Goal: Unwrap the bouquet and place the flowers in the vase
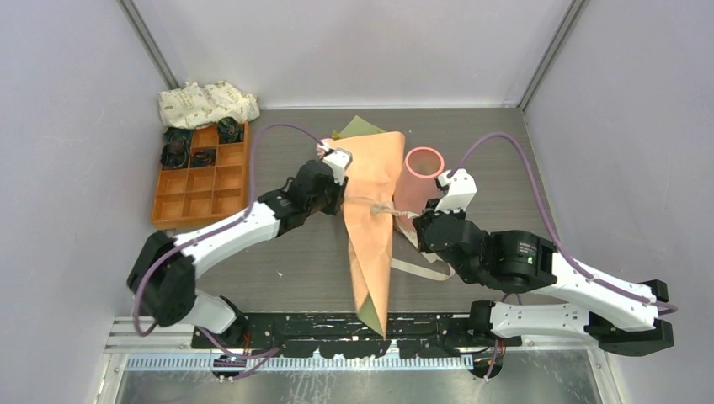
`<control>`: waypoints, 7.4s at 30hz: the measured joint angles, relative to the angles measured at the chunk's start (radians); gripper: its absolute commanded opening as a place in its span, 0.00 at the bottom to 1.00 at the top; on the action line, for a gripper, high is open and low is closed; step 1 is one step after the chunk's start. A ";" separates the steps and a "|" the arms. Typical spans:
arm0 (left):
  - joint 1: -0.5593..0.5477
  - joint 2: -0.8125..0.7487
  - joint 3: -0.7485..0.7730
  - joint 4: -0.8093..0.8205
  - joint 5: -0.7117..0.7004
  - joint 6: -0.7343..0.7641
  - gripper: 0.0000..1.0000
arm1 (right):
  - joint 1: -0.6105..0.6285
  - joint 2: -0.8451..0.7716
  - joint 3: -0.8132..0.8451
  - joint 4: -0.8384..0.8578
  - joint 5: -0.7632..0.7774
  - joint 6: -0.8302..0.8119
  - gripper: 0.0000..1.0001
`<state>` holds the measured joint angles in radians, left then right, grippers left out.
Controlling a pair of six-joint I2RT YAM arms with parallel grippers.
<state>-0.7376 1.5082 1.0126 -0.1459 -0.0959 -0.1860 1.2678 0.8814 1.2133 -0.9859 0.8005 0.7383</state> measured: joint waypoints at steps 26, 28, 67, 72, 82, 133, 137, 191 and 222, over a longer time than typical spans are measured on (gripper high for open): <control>0.130 -0.290 -0.077 -0.132 0.266 -0.154 0.66 | 0.000 0.113 -0.137 0.066 -0.098 0.064 0.63; 0.128 -0.283 -0.084 -0.117 0.331 -0.166 0.66 | 0.000 0.087 -0.145 0.066 -0.095 0.073 0.63; -0.107 0.137 0.070 -0.073 -0.042 0.137 0.19 | 0.000 0.006 -0.164 0.123 -0.080 0.080 0.60; -0.110 0.112 0.069 -0.062 -0.175 0.109 0.11 | 0.000 0.004 -0.171 0.127 -0.077 0.080 0.60; -0.023 -0.127 -0.039 -0.076 -0.494 -0.085 0.06 | 0.000 0.031 -0.192 0.169 -0.079 0.076 0.65; 0.142 -0.718 0.076 -0.623 -0.785 -0.291 0.08 | -0.184 0.819 0.312 0.335 -0.255 -0.108 0.68; 0.142 -0.724 -0.030 -0.598 -0.678 -0.323 0.09 | -0.197 0.963 0.496 0.304 -0.288 -0.142 0.68; 0.142 -0.975 0.354 -0.807 -1.079 -0.136 0.16 | -0.428 0.964 0.158 0.153 -0.174 -0.073 0.30; -0.371 -1.122 0.256 -0.343 -1.469 0.335 0.50 | -0.380 0.695 0.153 0.185 -0.231 -0.098 0.61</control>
<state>-1.1084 0.3859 1.2682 -0.4885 -1.5646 0.1493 0.8879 1.5764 1.3659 -0.8009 0.5694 0.6403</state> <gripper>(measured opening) 0.422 0.614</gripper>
